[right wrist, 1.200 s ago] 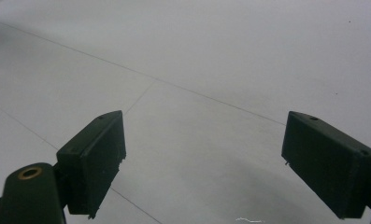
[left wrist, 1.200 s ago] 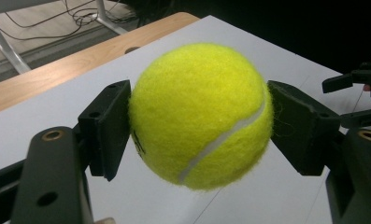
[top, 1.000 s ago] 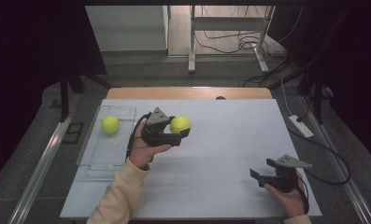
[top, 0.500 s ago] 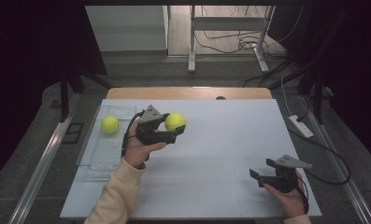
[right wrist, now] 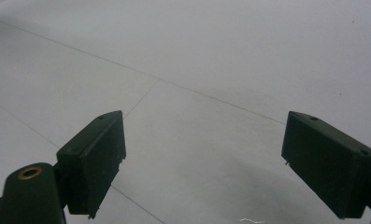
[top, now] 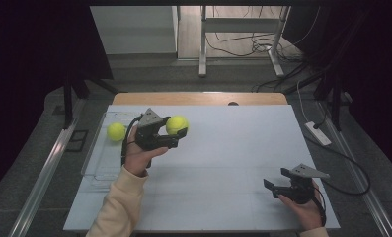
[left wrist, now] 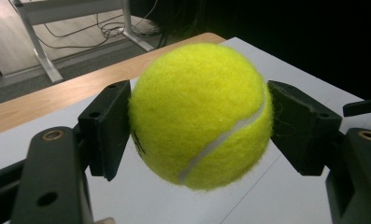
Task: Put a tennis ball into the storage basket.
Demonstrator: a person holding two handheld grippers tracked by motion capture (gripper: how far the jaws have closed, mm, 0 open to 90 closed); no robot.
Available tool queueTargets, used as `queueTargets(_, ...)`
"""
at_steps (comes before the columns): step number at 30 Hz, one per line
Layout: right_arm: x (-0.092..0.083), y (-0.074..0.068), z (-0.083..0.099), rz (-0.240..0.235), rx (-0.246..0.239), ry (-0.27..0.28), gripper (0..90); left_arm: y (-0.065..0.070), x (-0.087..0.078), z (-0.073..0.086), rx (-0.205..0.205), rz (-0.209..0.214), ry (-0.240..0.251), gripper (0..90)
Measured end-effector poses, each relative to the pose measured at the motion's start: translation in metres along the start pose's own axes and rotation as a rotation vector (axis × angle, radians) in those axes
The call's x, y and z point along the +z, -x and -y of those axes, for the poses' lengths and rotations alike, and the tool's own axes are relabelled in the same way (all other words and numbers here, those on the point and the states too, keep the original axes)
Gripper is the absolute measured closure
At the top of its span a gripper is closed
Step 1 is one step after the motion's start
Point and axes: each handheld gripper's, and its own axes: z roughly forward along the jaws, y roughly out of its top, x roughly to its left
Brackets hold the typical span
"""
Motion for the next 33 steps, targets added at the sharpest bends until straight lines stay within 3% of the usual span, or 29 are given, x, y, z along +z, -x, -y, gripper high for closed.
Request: queueTargets(33, 0.0, 0.0, 0.0, 0.003, -0.003, 0.001, 13.6, -0.022, -0.021, 0.0, -0.057, -0.064, 0.03, 27.4)
